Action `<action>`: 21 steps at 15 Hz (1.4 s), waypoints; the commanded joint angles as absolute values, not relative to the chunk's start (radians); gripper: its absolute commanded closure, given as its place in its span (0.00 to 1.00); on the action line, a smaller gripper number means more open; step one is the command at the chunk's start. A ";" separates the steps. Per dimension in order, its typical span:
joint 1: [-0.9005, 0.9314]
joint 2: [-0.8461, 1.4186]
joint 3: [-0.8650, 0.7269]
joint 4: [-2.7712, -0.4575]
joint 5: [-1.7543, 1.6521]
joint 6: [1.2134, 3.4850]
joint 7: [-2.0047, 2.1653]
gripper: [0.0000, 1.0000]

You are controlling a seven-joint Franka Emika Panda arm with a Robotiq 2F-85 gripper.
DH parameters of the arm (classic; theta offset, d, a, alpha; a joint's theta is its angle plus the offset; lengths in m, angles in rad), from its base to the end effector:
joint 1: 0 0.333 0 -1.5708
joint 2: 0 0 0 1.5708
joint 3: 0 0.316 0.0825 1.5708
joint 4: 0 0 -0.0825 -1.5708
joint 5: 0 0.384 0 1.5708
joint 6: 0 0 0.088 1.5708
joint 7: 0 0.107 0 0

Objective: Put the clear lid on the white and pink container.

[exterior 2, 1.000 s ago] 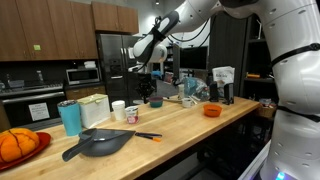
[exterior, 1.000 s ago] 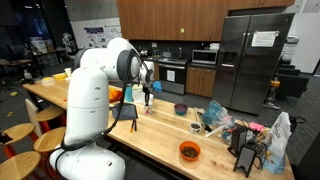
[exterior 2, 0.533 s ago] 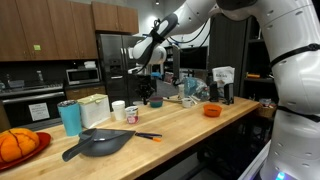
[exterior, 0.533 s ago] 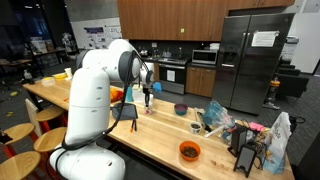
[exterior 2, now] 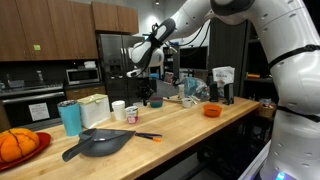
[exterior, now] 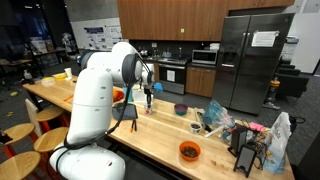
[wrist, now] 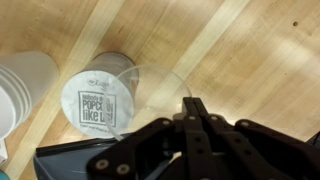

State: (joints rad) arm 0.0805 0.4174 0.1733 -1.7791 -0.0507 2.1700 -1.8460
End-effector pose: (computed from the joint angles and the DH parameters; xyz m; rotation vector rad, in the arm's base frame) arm 0.6302 0.1522 0.3246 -1.5261 -2.7070 -0.0103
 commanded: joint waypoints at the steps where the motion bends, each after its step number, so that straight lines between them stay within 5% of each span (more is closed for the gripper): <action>1: 0.098 0.458 0.168 -1.714 -0.092 2.137 -1.818 1.00; 21: 0.130 0.562 0.173 -1.555 -0.120 2.035 -1.824 1.00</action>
